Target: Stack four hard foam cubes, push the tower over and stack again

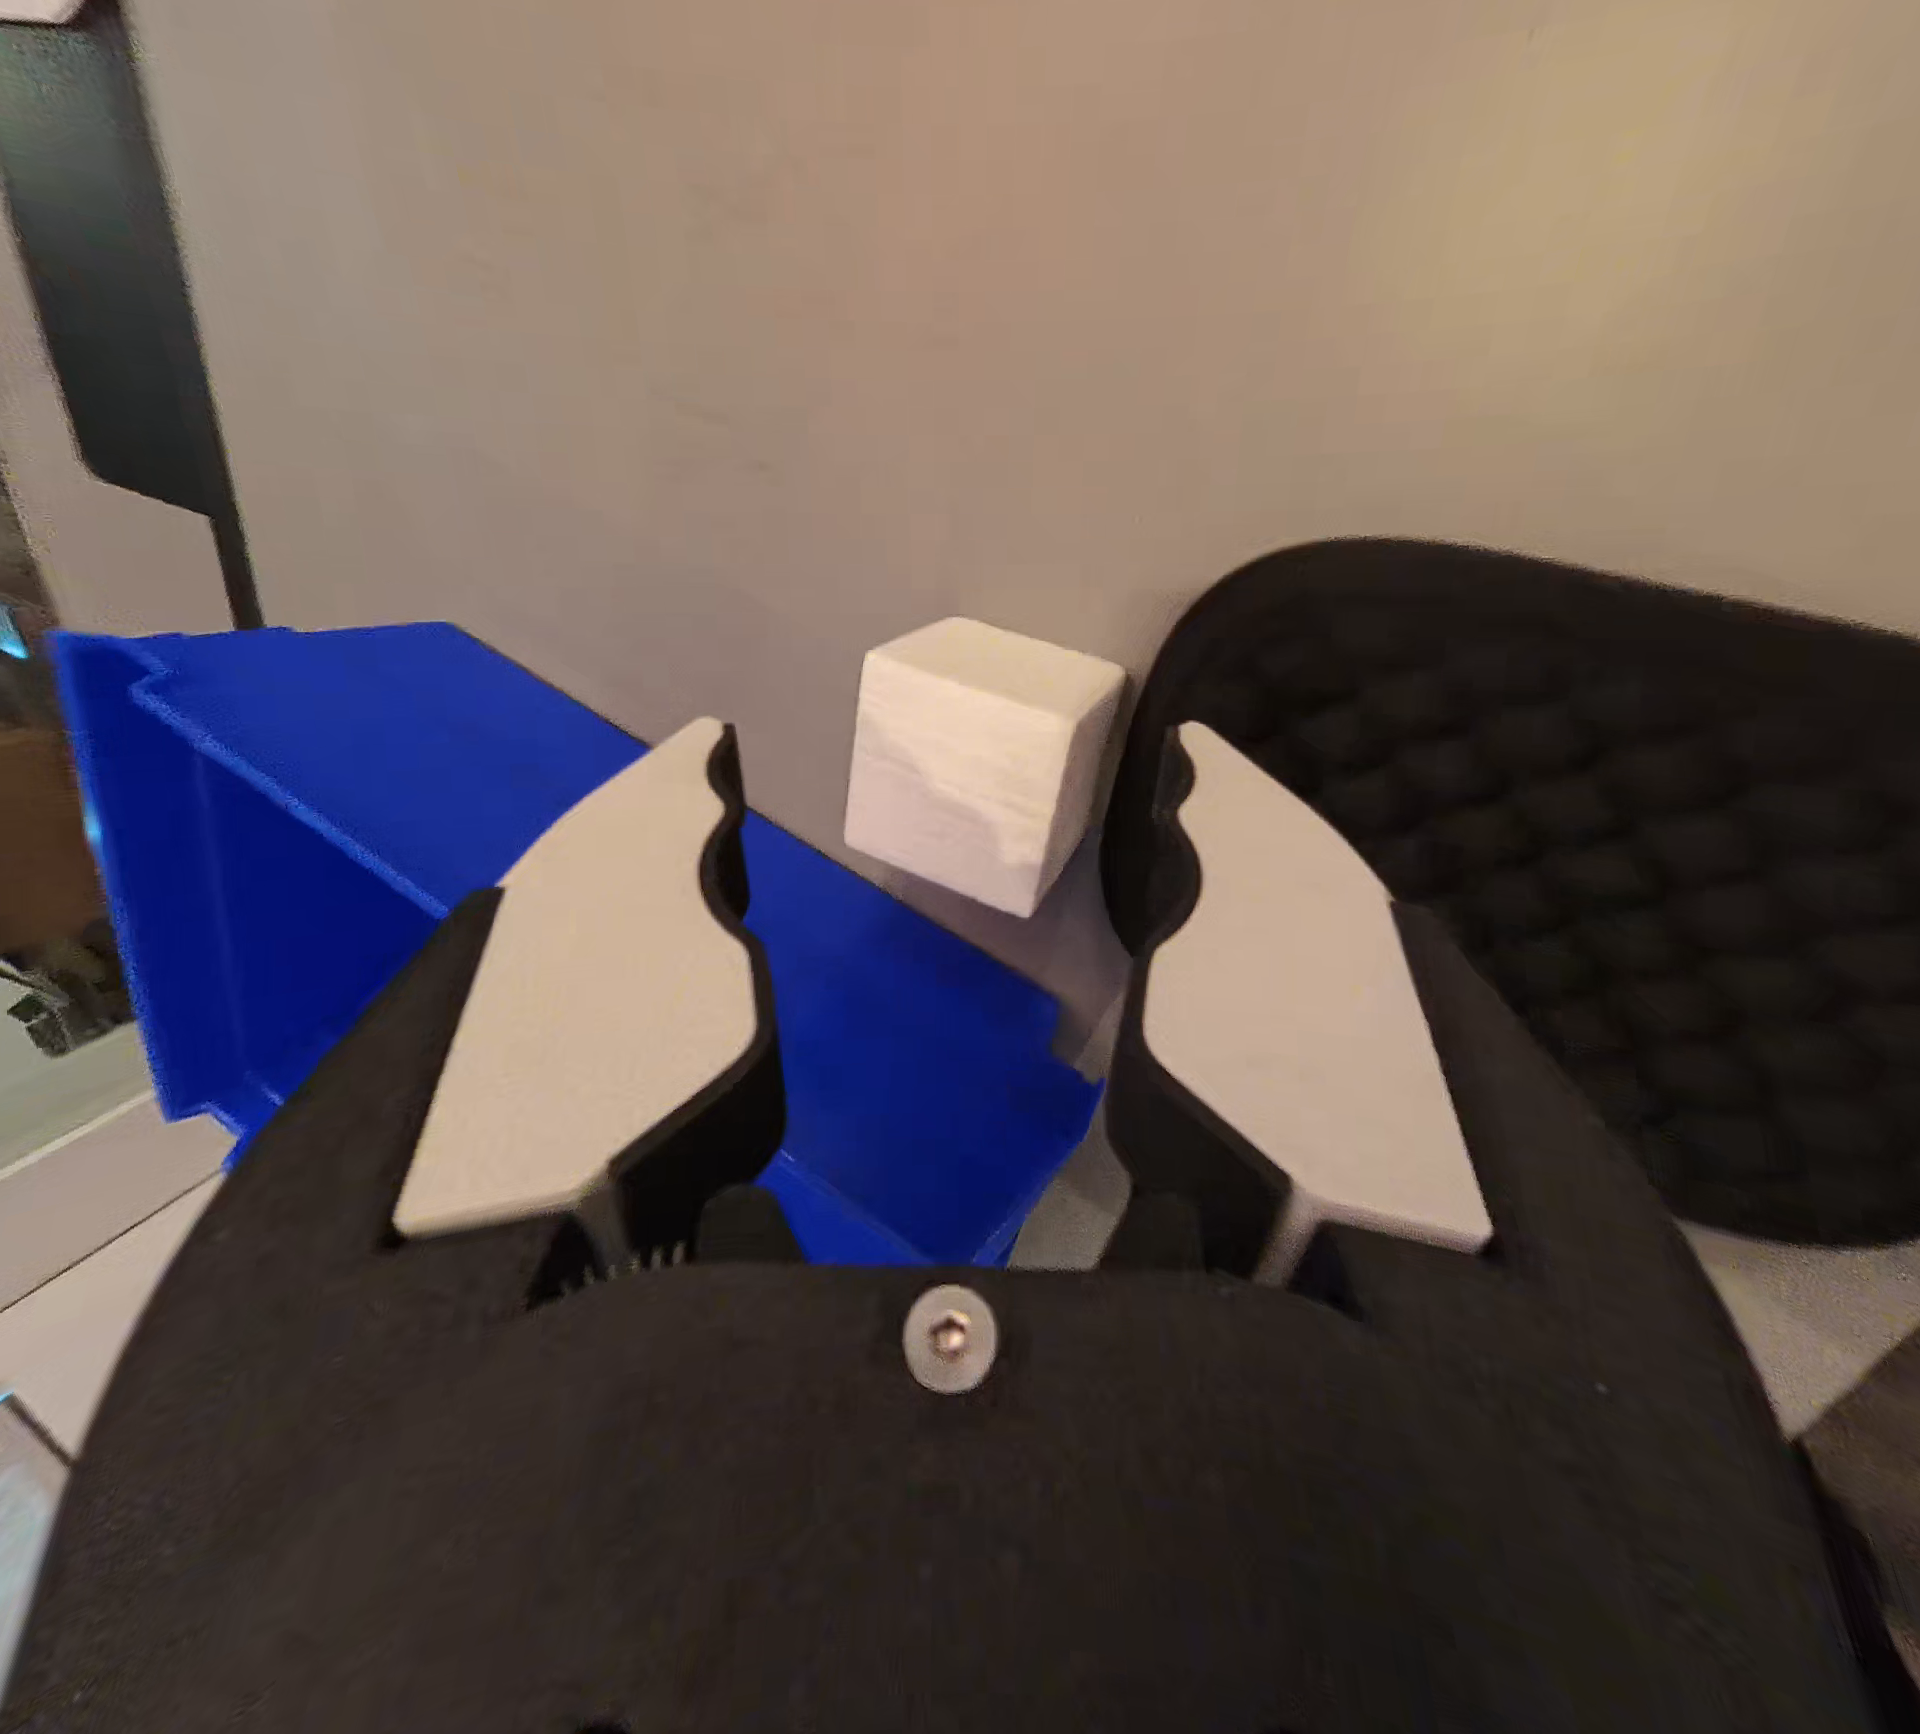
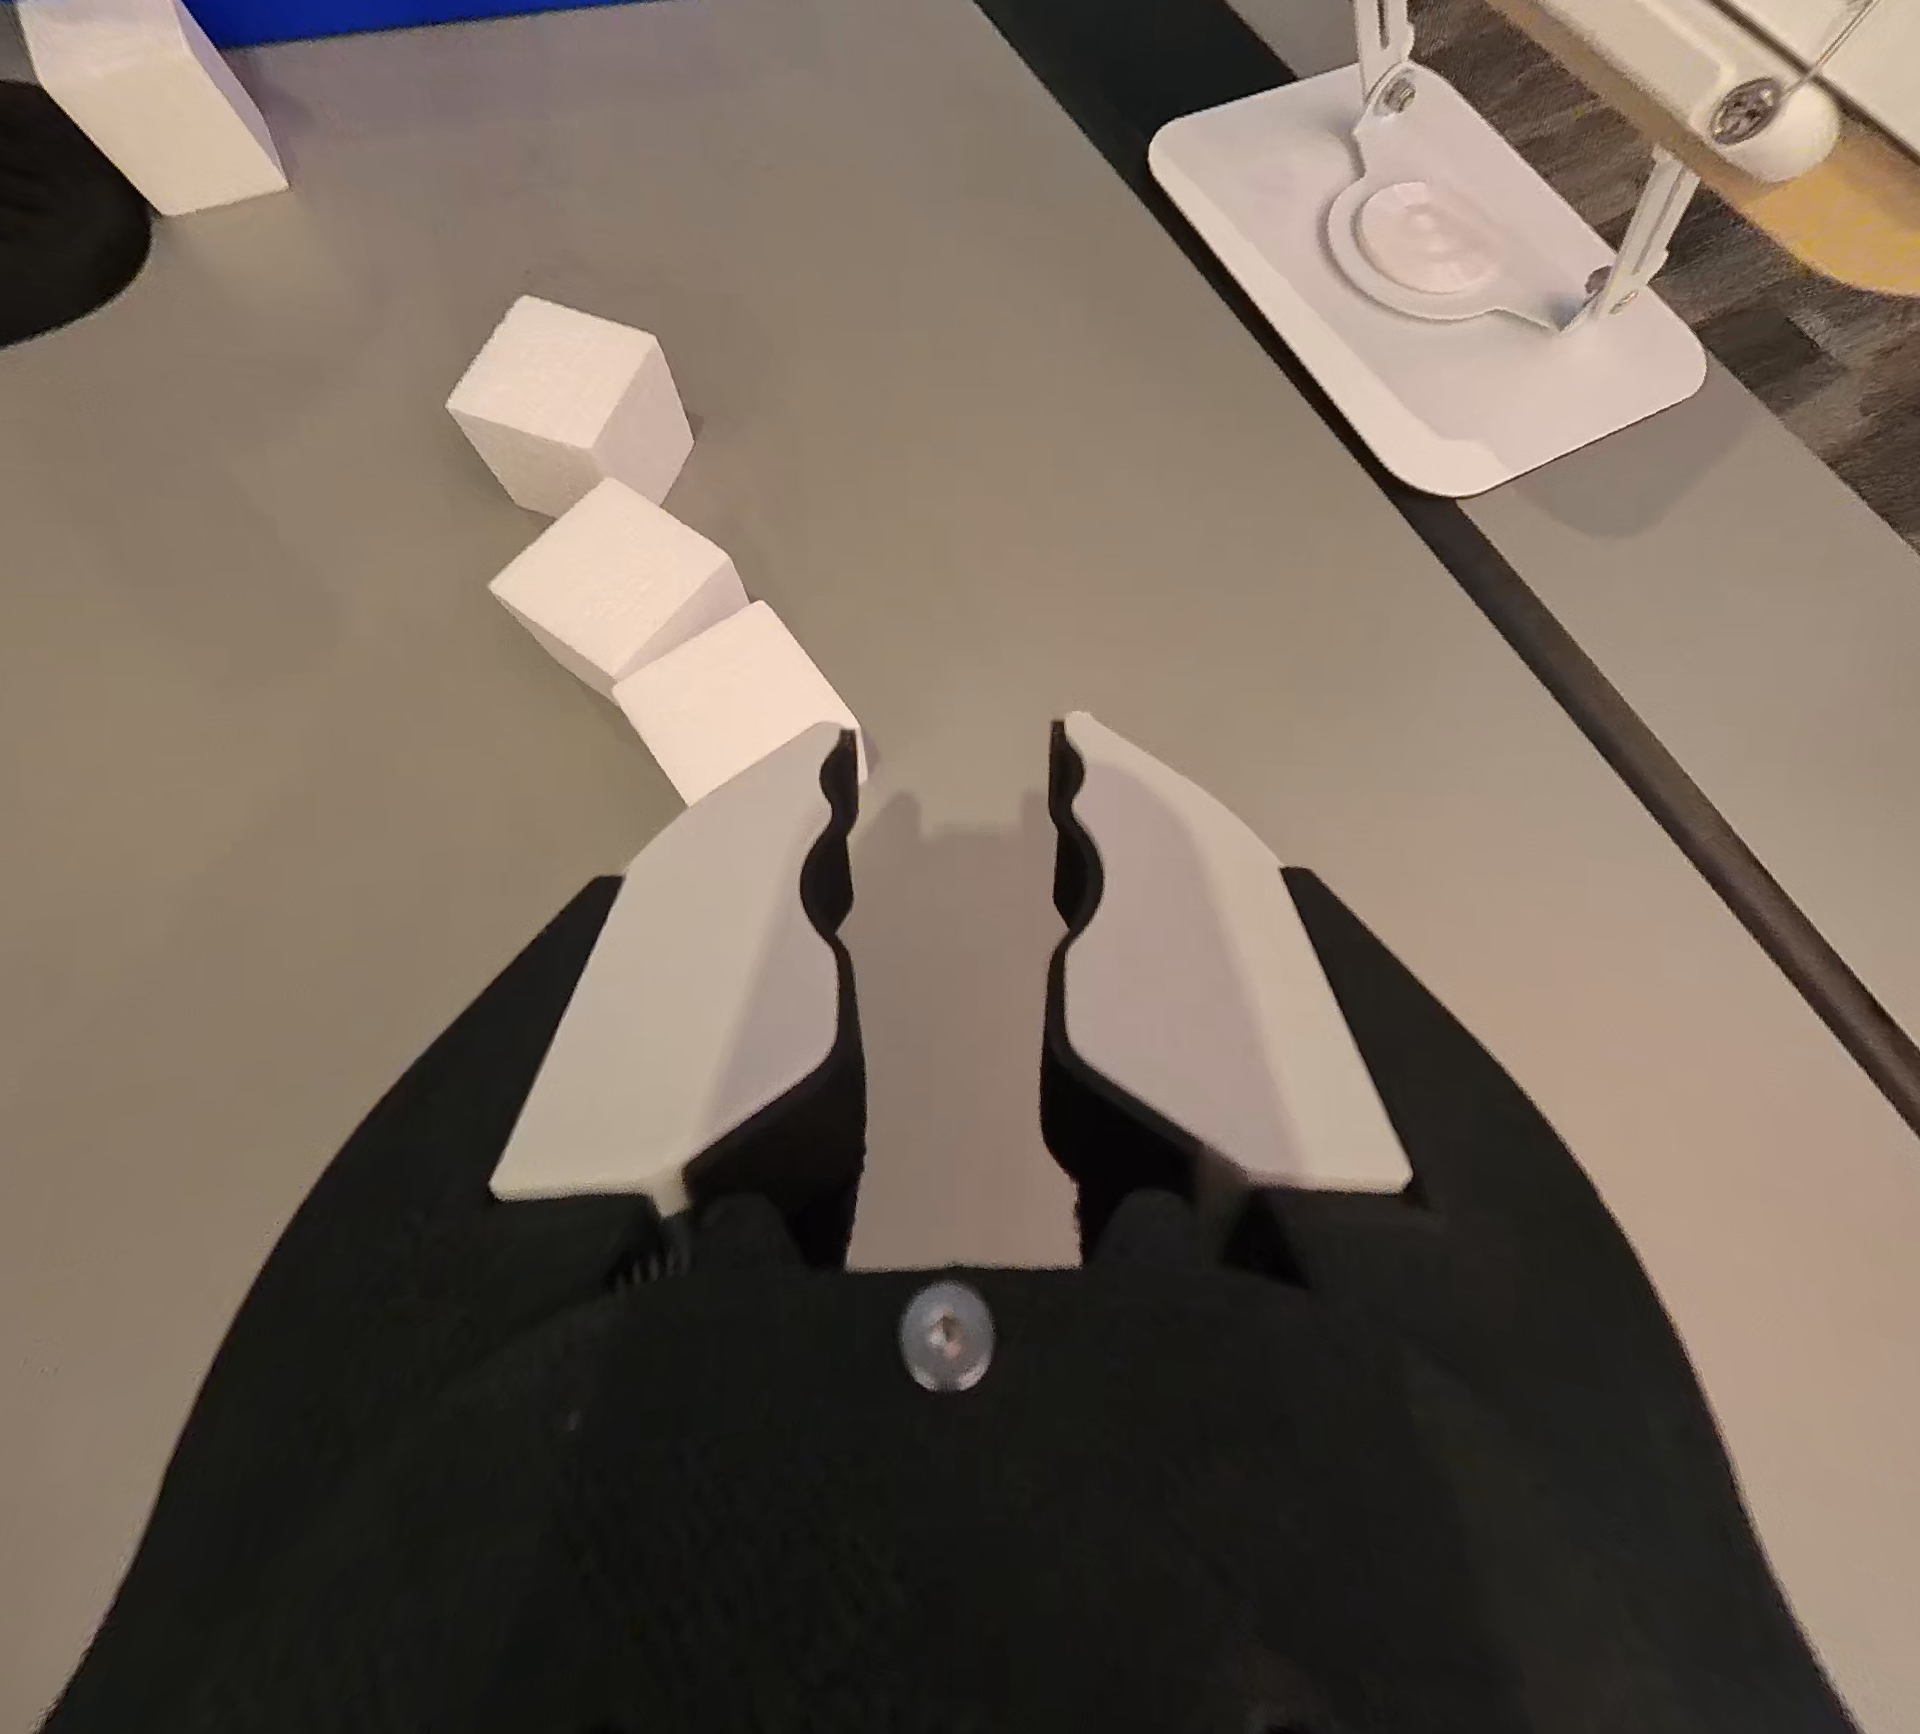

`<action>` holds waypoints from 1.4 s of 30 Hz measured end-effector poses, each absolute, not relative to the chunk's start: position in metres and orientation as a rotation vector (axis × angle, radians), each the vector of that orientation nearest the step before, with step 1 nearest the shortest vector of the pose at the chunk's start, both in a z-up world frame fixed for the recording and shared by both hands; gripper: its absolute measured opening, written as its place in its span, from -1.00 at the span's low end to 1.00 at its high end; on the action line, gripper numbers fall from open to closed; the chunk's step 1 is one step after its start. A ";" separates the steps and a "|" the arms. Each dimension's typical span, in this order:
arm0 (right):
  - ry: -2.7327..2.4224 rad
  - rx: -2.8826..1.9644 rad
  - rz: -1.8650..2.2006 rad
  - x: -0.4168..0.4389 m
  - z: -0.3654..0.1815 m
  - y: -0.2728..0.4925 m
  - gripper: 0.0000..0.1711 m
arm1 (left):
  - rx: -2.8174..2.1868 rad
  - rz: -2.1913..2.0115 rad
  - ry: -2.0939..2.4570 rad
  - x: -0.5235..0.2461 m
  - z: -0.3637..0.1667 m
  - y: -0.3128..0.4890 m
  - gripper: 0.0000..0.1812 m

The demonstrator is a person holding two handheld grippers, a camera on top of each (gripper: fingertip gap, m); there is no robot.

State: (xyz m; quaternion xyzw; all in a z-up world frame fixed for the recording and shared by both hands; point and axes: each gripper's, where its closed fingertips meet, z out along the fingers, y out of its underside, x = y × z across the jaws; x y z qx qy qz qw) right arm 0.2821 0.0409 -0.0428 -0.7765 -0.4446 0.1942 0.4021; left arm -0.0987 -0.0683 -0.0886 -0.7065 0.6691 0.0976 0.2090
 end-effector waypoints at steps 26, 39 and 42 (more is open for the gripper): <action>-1.528 -1.771 0.565 0.229 -0.132 0.021 -0.18 | -2.081 0.053 1.663 0.014 -0.060 -0.035 -0.33; -1.220 -1.810 0.686 0.327 -0.079 0.030 -0.30 | -2.293 -0.026 1.583 0.162 -0.061 -0.008 -0.33; -1.118 -1.785 0.704 0.352 -0.065 0.032 -0.31 | -2.349 0.001 1.594 0.169 -0.070 -0.007 -0.33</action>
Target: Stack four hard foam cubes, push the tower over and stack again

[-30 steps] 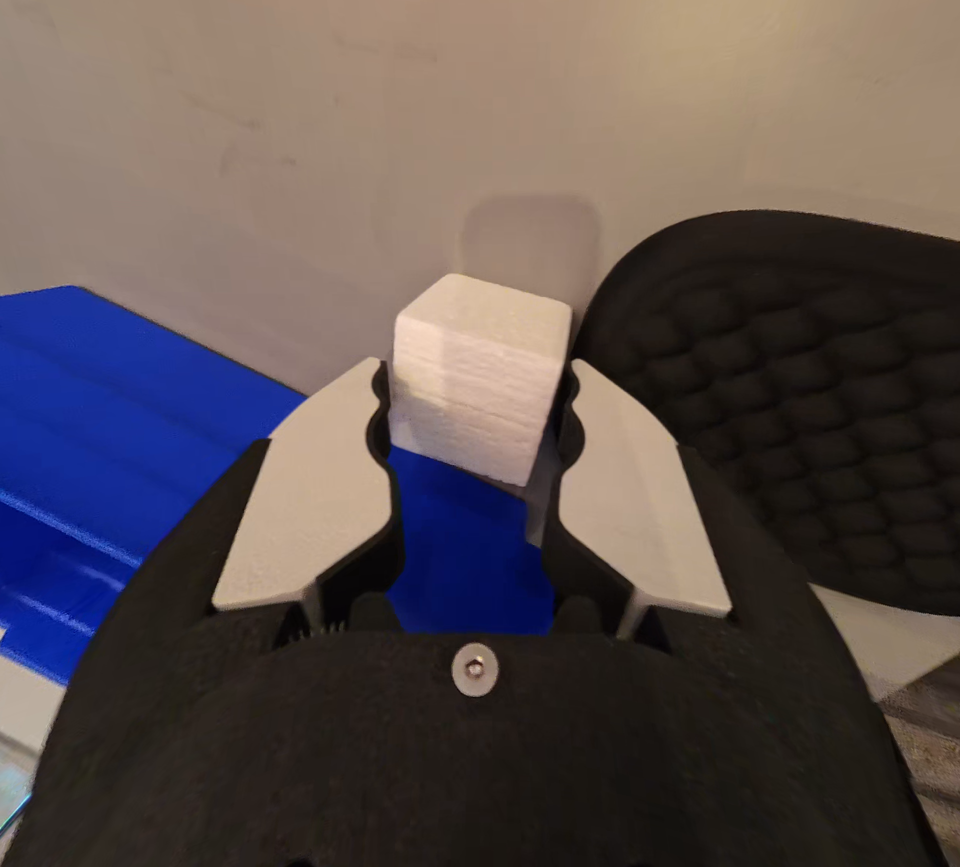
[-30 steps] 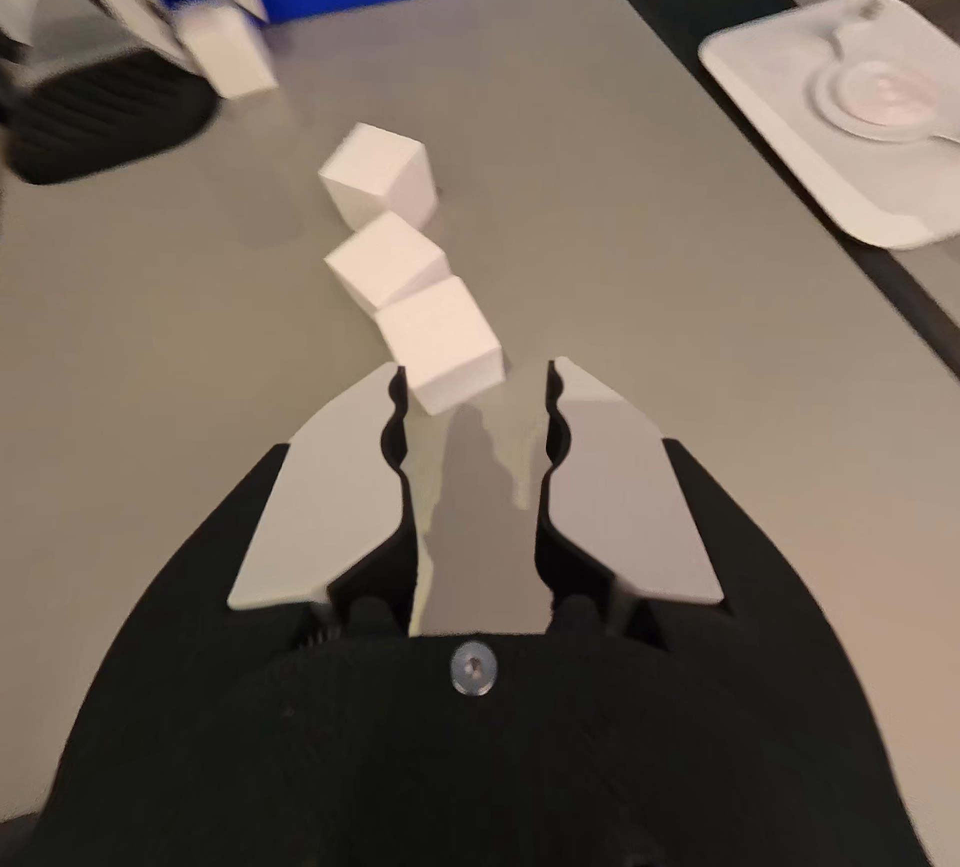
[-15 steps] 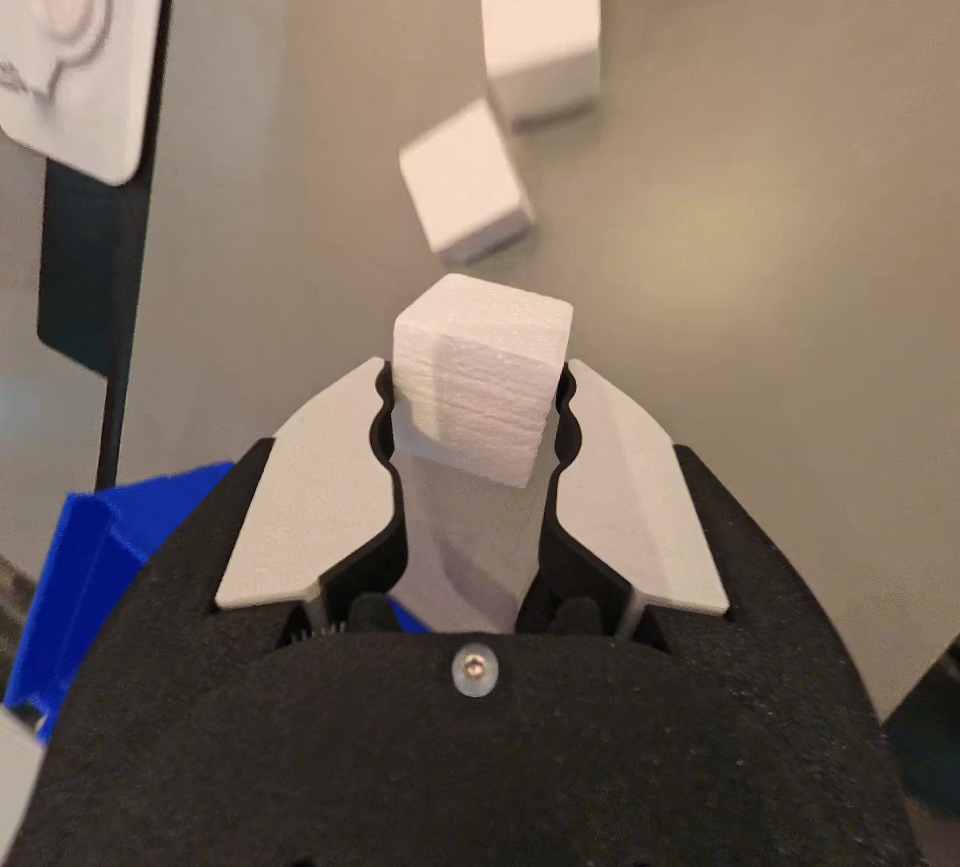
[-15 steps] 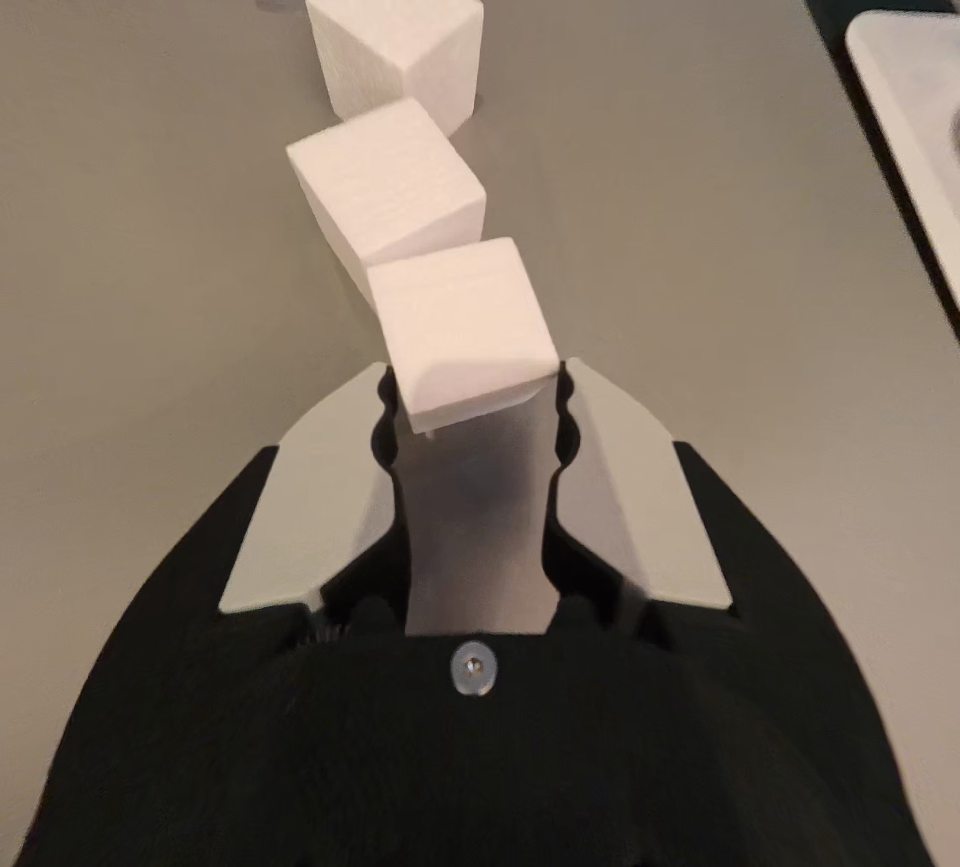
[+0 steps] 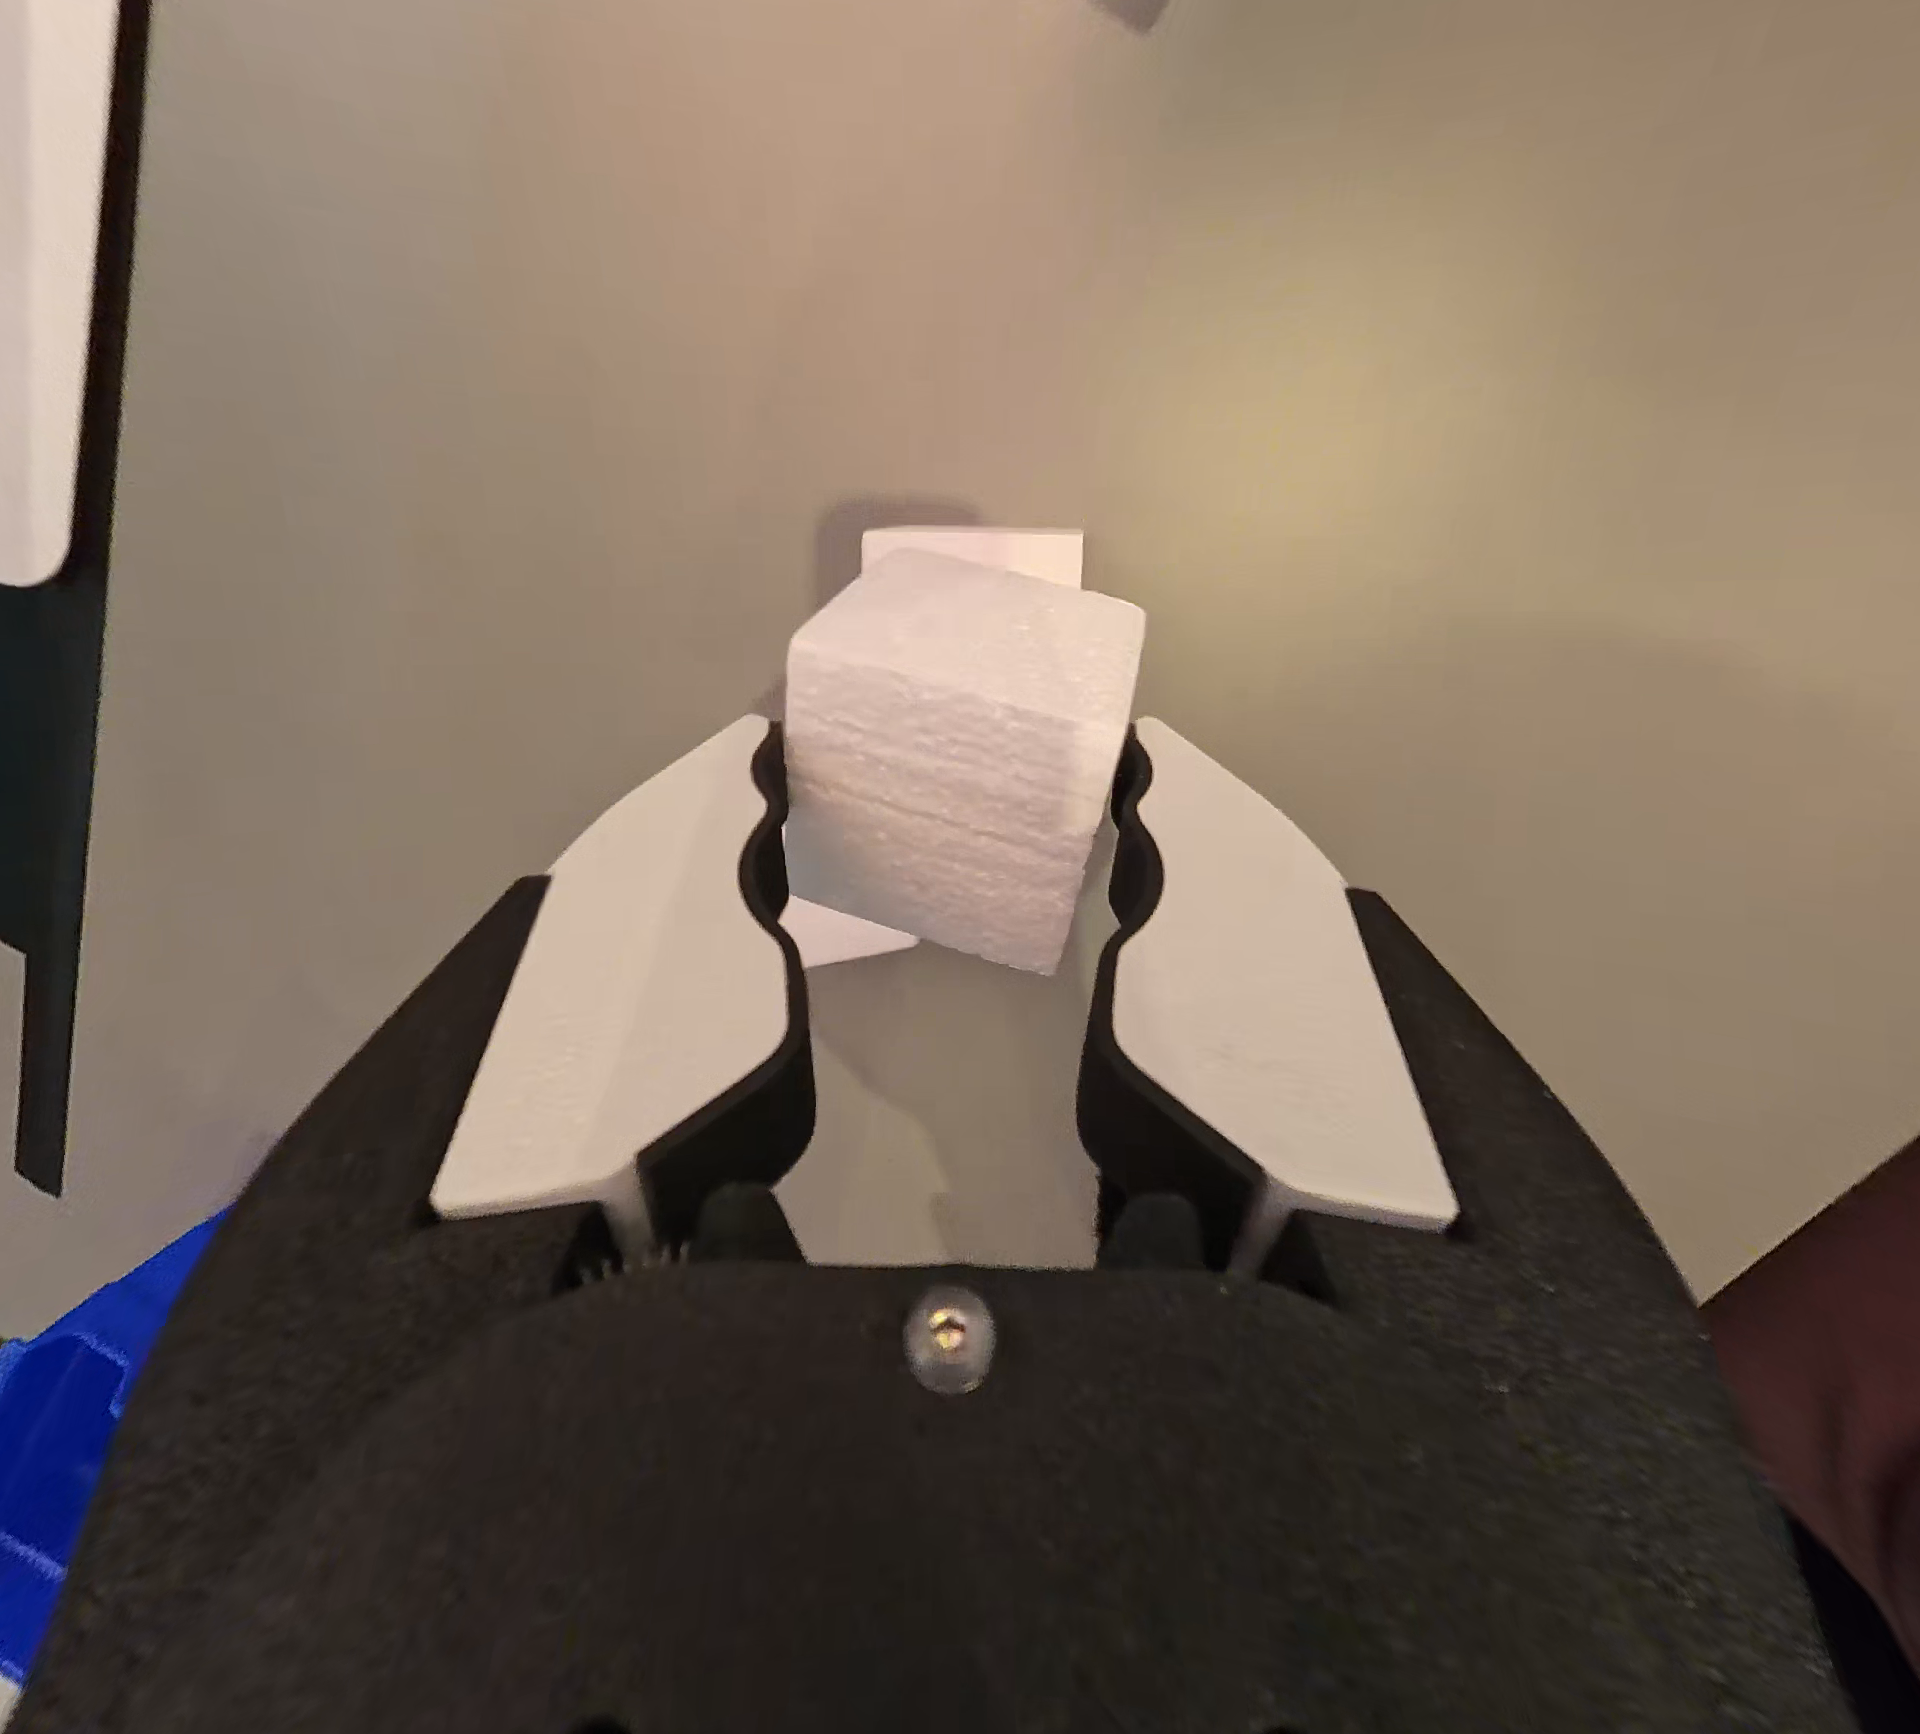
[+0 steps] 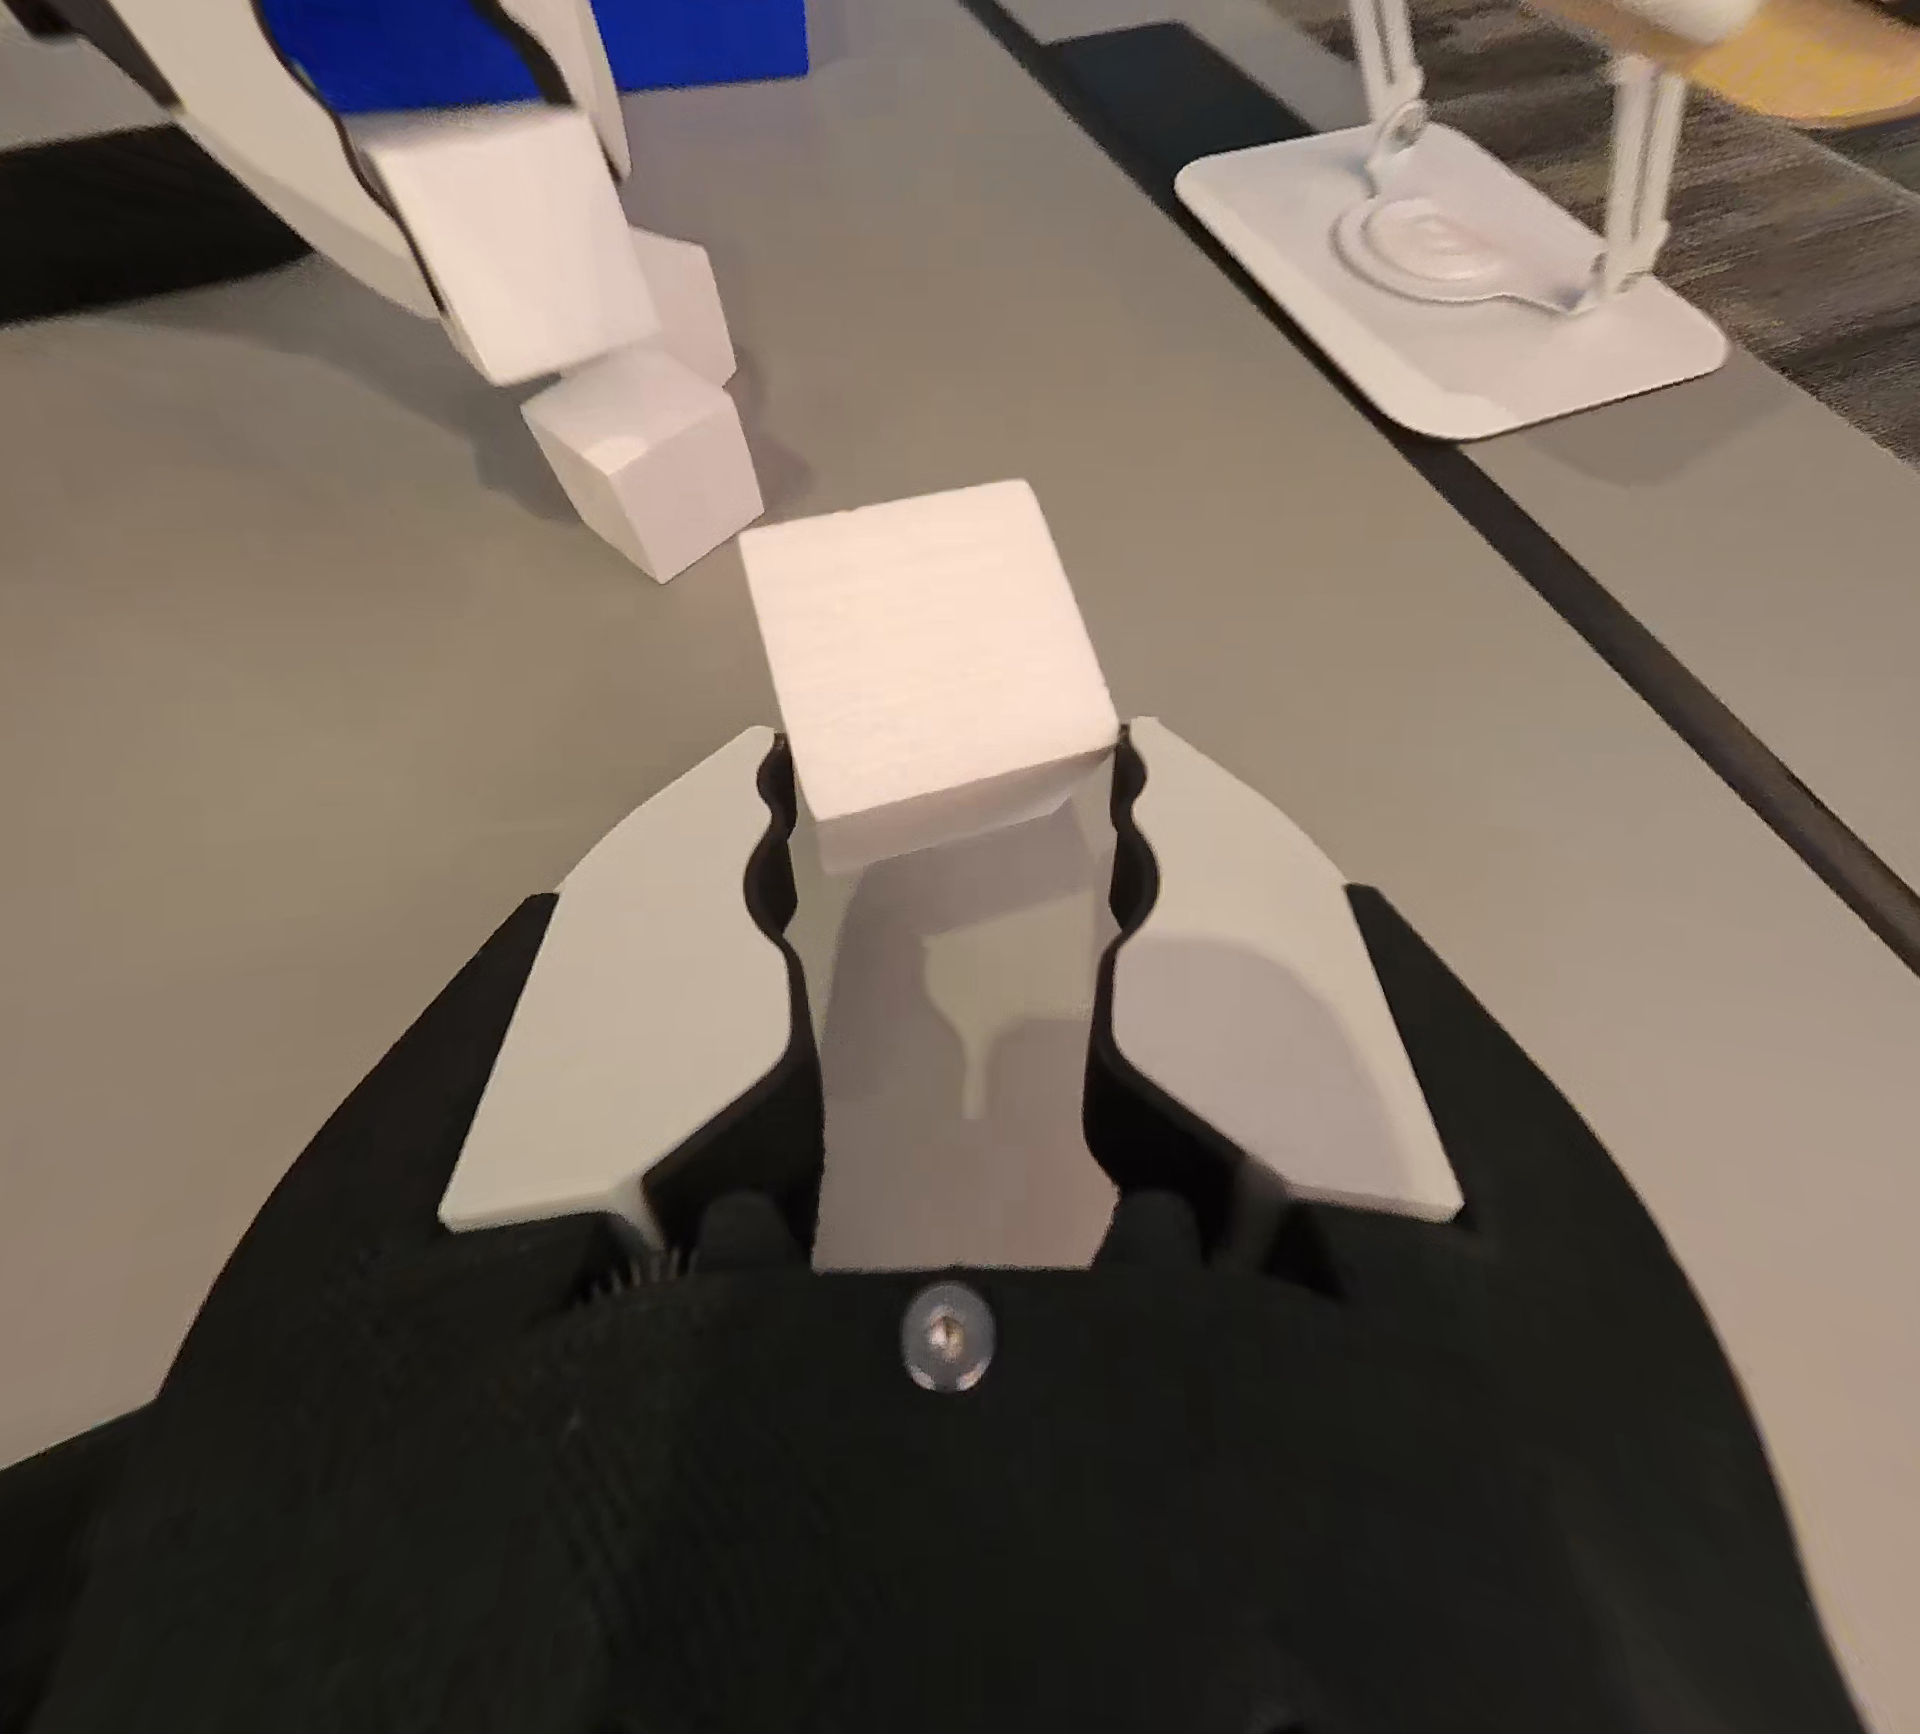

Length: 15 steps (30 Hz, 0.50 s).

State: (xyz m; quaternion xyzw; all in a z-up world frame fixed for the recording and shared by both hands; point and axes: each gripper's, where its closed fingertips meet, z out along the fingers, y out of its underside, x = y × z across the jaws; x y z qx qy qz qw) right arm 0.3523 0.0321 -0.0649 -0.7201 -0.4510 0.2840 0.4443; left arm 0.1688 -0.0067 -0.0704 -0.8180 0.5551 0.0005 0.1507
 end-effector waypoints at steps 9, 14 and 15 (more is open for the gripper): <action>-1.143 -1.797 0.722 0.354 -0.071 0.028 -0.30 | -2.449 0.130 1.572 0.173 -0.085 0.002 -0.33; -1.160 -1.809 0.748 0.349 -0.076 0.027 -0.30 | -2.464 0.181 1.556 0.174 -0.087 0.005 -0.33; -1.160 -1.809 0.753 0.348 -0.077 0.027 -0.30 | -2.463 0.198 1.557 0.174 -0.088 0.005 -0.33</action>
